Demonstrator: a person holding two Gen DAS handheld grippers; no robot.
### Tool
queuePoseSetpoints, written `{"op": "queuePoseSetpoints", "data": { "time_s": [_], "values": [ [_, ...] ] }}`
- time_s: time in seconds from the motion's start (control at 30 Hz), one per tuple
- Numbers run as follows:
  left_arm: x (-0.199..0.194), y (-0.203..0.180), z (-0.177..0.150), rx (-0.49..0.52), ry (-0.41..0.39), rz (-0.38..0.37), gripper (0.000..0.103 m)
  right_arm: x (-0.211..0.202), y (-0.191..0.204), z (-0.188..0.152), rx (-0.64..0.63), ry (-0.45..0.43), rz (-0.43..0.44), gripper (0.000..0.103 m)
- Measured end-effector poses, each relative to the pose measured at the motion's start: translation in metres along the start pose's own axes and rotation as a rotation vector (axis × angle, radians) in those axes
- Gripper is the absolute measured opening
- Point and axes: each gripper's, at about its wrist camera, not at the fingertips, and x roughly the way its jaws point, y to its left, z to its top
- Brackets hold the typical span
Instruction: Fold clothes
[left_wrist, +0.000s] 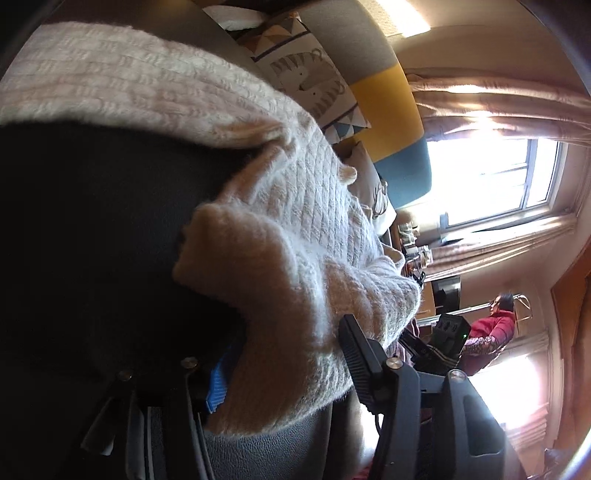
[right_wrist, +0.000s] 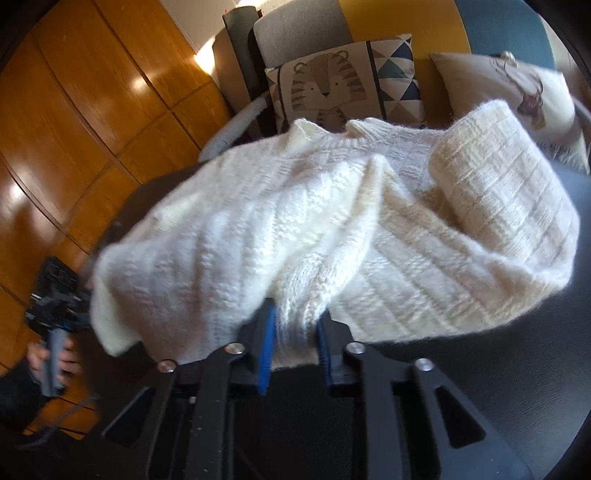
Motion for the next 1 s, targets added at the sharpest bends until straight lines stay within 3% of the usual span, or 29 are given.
{"op": "queuePoseSetpoints", "data": {
  "time_s": [0.1,0.3,0.57,0.87,1.0],
  "values": [
    [0.012,0.002,0.003,-0.024,0.027,-0.007,0.05,-0.004,0.0,-0.003,0.048,-0.011,0.065,0.015],
    [0.005,-0.008,0.001,0.005,0.014,-0.041,0.026,-0.025,-0.002,-0.012,0.158,-0.041,0.186,0.01],
    [-0.037,-0.021,-0.014,0.045,-0.002,-0.075,0.023,-0.084,0.019,-0.053,0.224,-0.08,0.276,0.01],
    [-0.072,-0.017,-0.053,0.021,0.054,-0.058,0.023,-0.138,0.035,-0.148,0.318,-0.058,0.23,0.01],
    [-0.086,0.001,-0.068,0.0,0.043,0.002,0.025,-0.136,0.024,-0.179,0.339,-0.009,0.065,0.013]
  ]
}}
